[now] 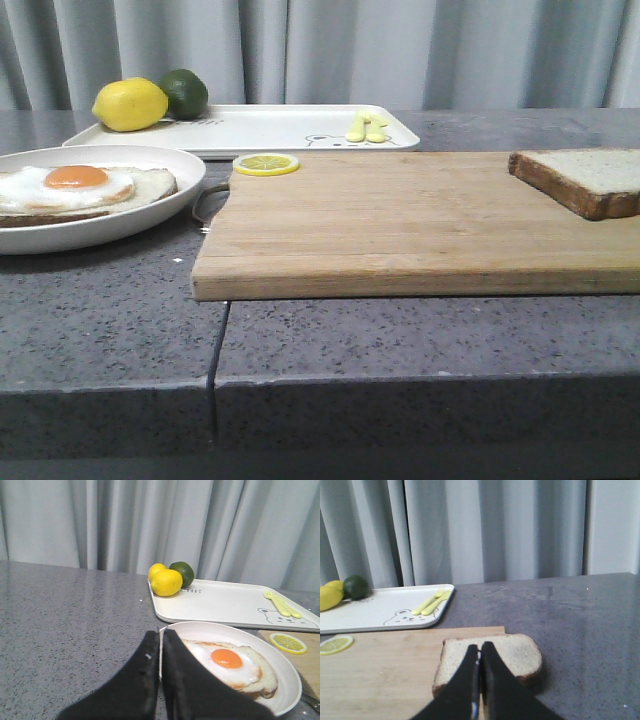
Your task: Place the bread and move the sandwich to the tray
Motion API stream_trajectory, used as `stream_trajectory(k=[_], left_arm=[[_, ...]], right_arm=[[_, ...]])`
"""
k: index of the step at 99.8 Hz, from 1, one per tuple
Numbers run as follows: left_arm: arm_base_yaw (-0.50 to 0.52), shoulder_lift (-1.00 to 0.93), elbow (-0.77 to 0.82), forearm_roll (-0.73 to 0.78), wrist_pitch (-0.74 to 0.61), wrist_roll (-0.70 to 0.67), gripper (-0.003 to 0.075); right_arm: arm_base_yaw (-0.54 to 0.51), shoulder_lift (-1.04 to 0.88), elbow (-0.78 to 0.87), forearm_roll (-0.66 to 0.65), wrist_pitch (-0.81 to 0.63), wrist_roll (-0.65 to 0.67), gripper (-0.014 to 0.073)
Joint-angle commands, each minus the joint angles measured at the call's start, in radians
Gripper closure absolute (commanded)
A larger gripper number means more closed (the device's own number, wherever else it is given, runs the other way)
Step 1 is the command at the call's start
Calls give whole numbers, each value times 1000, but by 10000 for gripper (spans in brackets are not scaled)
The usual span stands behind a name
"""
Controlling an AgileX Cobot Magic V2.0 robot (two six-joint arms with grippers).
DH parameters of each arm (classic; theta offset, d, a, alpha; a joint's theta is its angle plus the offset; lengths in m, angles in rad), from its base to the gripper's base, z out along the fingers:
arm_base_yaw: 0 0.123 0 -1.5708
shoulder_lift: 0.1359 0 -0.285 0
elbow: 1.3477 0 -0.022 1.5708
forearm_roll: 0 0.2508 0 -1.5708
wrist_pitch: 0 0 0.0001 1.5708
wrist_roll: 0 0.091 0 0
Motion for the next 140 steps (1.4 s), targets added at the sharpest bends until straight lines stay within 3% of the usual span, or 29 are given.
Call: stream_trajectory(k=[1, 26, 38, 53, 108, 117, 125, 140], left_arm=[[-8, 90, -135, -19, 41, -10, 739], [-8, 377, -502, -19, 440, -10, 739], [-8, 479, -637, -19, 547, -10, 739], [-8, 539, -710, -19, 565, -10, 739], [-8, 550, -710, -19, 582, -10, 734], [-8, 550, -710, -19, 582, -10, 679], [-8, 550, -710, -19, 582, -10, 566], [-8, 550, -710, -19, 582, -10, 312]], right_arm=[[-6, 58, -127, 16, 33, -5, 661], [-6, 271, -418, 13, 323, -24, 661], [-6, 376, -532, 13, 453, -24, 661], [-6, 492, -619, 13, 590, -24, 661], [-6, 562, -621, 47, 614, -24, 661], [-6, 562, -621, 47, 613, -24, 641], [-6, 562, -621, 47, 613, -24, 575], [-6, 562, -621, 47, 613, -24, 342]])
